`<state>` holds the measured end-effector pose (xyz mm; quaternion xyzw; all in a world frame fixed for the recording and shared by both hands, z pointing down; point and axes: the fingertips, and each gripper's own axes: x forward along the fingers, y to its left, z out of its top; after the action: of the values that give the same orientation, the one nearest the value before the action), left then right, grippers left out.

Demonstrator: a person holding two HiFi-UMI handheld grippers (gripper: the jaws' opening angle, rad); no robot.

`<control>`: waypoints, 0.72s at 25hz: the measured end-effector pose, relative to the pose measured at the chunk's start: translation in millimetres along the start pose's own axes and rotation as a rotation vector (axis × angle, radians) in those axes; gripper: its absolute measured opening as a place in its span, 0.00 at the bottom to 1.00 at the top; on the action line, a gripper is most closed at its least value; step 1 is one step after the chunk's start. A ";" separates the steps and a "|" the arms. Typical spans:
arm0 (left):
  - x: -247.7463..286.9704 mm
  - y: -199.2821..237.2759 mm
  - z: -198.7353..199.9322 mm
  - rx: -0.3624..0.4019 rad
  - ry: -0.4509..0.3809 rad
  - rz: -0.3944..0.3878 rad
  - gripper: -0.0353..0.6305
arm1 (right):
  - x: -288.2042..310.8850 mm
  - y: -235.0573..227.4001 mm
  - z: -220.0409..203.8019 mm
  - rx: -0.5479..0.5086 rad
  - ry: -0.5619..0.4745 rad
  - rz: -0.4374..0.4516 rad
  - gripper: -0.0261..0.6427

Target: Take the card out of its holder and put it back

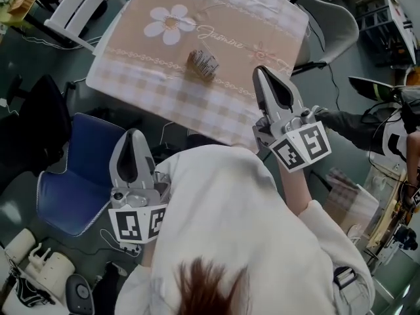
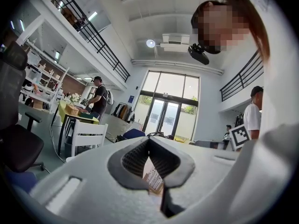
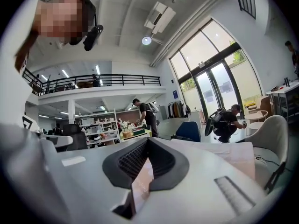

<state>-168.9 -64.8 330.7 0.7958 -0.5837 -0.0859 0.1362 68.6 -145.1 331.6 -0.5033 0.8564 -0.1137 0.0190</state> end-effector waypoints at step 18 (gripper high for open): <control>-27.6 -70.2 -14.9 0.037 0.058 -0.080 0.05 | -107.6 38.7 -23.7 0.017 0.110 0.050 0.04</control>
<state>-109.3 -17.1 321.9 0.8230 -0.5489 -0.0573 0.1349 84.9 -29.6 337.6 -0.4747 0.8674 -0.1481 -0.0213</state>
